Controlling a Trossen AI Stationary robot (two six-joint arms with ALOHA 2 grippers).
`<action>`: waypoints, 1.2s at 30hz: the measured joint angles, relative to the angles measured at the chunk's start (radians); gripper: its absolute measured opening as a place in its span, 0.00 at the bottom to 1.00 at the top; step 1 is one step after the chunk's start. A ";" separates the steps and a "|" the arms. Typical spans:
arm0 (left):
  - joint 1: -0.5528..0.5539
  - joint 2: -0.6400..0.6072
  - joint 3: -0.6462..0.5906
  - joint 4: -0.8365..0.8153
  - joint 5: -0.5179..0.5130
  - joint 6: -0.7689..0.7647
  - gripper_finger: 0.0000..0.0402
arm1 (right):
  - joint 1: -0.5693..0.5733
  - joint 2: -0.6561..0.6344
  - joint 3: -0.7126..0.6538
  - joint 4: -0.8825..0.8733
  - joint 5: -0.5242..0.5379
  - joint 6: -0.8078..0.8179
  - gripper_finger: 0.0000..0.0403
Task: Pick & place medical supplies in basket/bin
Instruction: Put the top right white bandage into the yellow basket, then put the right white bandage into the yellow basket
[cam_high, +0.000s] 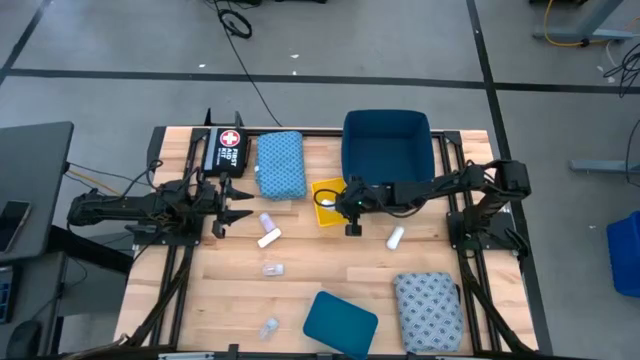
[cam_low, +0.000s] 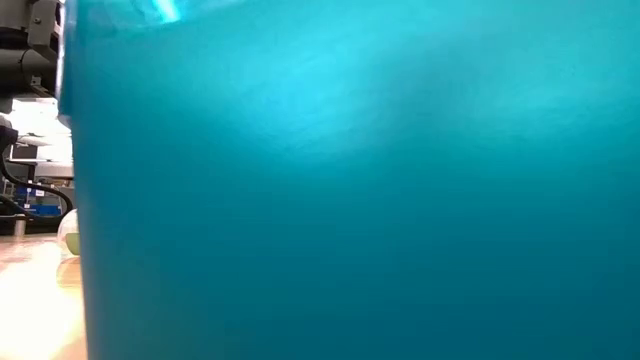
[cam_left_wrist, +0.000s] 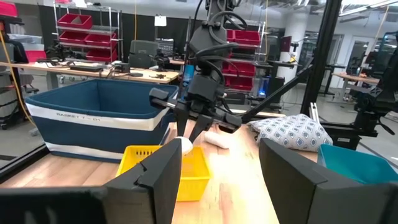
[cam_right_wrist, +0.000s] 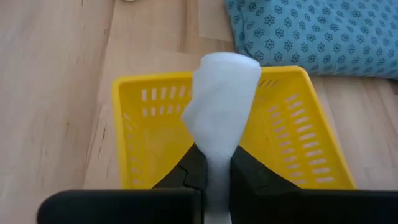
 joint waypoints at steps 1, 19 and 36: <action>0.000 0.000 0.000 0.000 0.000 0.000 0.50 | 0.000 0.000 0.000 -0.001 -0.001 0.000 0.08; 0.000 0.000 0.000 -0.012 0.000 -0.023 0.50 | 0.064 0.009 0.058 -0.019 0.019 -0.008 0.55; -0.005 0.292 0.000 0.002 -0.030 -0.221 0.50 | 0.150 0.006 0.157 -0.181 0.141 -0.034 0.51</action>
